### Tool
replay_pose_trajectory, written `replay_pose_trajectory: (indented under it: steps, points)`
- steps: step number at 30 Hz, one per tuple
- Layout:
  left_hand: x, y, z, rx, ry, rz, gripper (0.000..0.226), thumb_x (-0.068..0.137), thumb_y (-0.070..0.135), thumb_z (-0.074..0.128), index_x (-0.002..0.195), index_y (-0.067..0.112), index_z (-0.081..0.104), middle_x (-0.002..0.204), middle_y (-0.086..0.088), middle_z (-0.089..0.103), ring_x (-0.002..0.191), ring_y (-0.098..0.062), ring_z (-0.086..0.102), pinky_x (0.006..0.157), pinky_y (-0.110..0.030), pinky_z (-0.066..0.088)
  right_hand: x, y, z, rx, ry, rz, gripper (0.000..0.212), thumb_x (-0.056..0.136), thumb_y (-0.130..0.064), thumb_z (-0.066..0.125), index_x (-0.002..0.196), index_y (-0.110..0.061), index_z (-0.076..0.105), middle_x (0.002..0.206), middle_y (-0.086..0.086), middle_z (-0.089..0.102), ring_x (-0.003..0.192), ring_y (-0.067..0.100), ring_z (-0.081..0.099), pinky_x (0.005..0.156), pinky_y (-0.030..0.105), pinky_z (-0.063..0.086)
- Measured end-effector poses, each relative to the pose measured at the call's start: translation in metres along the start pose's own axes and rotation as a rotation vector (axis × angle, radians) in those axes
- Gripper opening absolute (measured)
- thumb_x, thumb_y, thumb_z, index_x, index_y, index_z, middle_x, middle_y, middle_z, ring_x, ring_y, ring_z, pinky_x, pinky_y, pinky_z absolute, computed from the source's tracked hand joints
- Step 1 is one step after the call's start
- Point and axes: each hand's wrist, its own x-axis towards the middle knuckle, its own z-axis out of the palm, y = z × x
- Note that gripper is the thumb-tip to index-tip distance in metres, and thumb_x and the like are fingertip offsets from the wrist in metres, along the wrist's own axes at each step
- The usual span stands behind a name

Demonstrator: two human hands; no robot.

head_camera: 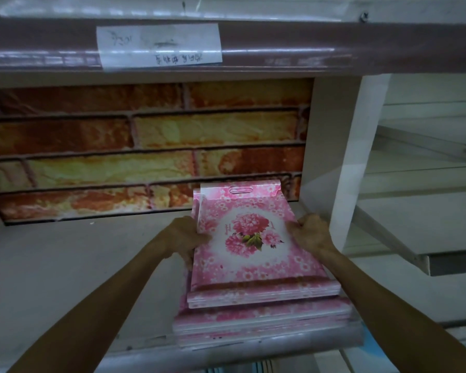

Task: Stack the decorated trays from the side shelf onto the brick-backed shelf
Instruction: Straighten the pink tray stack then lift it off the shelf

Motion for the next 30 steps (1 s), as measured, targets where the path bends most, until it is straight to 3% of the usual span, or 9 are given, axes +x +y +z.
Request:
replay_pose_trajectory:
  steps: [2, 5, 7, 12, 16, 20, 24, 27, 30]
  points:
    - [-0.012, 0.007, -0.011, -0.105, -0.109, -0.018, 0.03, 0.084, 0.03, 0.074, 0.071, 0.003, 0.07, 0.058, -0.009, 0.073, 0.054, -0.029, 0.072, 0.047, -0.032, 0.059, 0.001, 0.0, 0.001, 0.002, 0.002, 0.004, 0.048, 0.094, -0.026, 0.057, 0.048, -0.014, 0.049, 0.045, -0.002, 0.047, 0.039, 0.009, 0.045, 0.039, 0.017, 0.031]
    - [-0.022, 0.015, -0.025, -0.116, -0.086, 0.006, 0.033, 0.09, 0.029, 0.067, 0.088, -0.003, 0.072, 0.079, -0.018, 0.076, 0.061, -0.036, 0.073, 0.049, -0.037, 0.059, 0.001, 0.0, 0.002, 0.006, -0.007, 0.009, 0.047, 0.094, -0.027, 0.057, 0.05, -0.014, 0.051, 0.046, -0.003, 0.048, 0.039, 0.007, 0.047, 0.034, 0.012, 0.03]
    - [-0.026, 0.016, -0.032, -0.076, 0.005, 0.073, 0.03, 0.095, 0.029, 0.06, 0.094, 0.001, 0.071, 0.076, -0.009, 0.077, 0.058, -0.034, 0.073, 0.044, -0.033, 0.056, 0.002, 0.001, 0.002, 0.031, -0.011, 0.02, 0.045, 0.093, -0.028, 0.058, 0.051, -0.013, 0.053, 0.045, -0.002, 0.049, 0.039, 0.009, 0.048, 0.038, 0.016, 0.034]
    - [-0.021, 0.001, -0.026, 0.003, 0.158, 0.179, 0.019, 0.092, 0.016, 0.058, 0.082, 0.025, 0.071, 0.071, 0.004, 0.076, 0.056, -0.021, 0.073, 0.042, -0.03, 0.055, 0.001, 0.007, 0.001, 0.125, -0.029, 0.02, 0.044, 0.091, -0.032, 0.061, 0.051, -0.014, 0.06, 0.043, -0.004, 0.055, 0.037, 0.008, 0.053, 0.043, 0.017, 0.036]
    - [-0.008, -0.026, -0.012, 0.031, 0.283, 0.253, 0.02, 0.095, 0.023, 0.054, 0.084, 0.03, 0.069, 0.094, 0.002, 0.074, 0.072, -0.016, 0.072, 0.055, -0.031, 0.059, -0.001, 0.014, 0.0, 0.308, -0.064, 0.038, 0.039, 0.087, -0.035, 0.067, 0.054, -0.015, 0.065, 0.047, -0.005, 0.063, 0.043, 0.008, 0.062, 0.047, 0.02, 0.046]
    - [0.006, -0.054, 0.005, -0.047, 0.38, 0.292, 0.011, 0.094, 0.026, 0.061, 0.1, 0.027, 0.07, 0.113, 0.002, 0.071, 0.09, -0.016, 0.07, 0.083, -0.037, 0.057, -0.003, 0.019, -0.001, 0.505, -0.074, 0.044, 0.032, 0.084, -0.035, 0.073, 0.06, -0.017, 0.062, 0.051, -0.013, 0.063, 0.047, 0.001, 0.061, 0.045, 0.013, 0.046]
    - [0.011, -0.067, 0.029, -0.406, 0.359, 0.238, 0.018, 0.092, 0.042, 0.061, 0.108, 0.036, 0.068, 0.117, 0.008, 0.07, 0.1, -0.012, 0.069, 0.095, -0.042, 0.054, -0.007, 0.033, 0.002, 0.711, -0.147, 0.09, 0.034, 0.082, -0.049, 0.069, 0.096, -0.018, 0.068, 0.088, -0.001, 0.075, 0.074, 0.014, 0.074, 0.06, 0.024, 0.056]
    - [0.011, -0.068, 0.046, -0.636, 0.289, 0.195, 0.039, 0.089, 0.059, 0.057, 0.122, 0.039, 0.062, 0.124, 0.009, 0.067, 0.114, -0.016, 0.064, 0.104, -0.048, 0.047, -0.012, 0.044, 0.011, 0.798, -0.168, 0.055, 0.03, 0.082, -0.061, 0.061, 0.1, -0.038, 0.068, 0.095, -0.009, 0.074, 0.084, 0.01, 0.073, 0.071, 0.03, 0.055]
    - [0.016, -0.067, 0.058, -0.743, 0.298, 0.118, 0.056, 0.089, 0.063, 0.051, 0.137, 0.036, 0.051, 0.14, 0.004, 0.056, 0.127, -0.02, 0.054, 0.111, -0.05, 0.038, -0.011, 0.044, 0.016, 0.852, -0.172, 0.081, 0.035, 0.087, -0.063, 0.053, 0.105, -0.038, 0.069, 0.11, -0.004, 0.072, 0.104, 0.019, 0.069, 0.093, 0.045, 0.051]
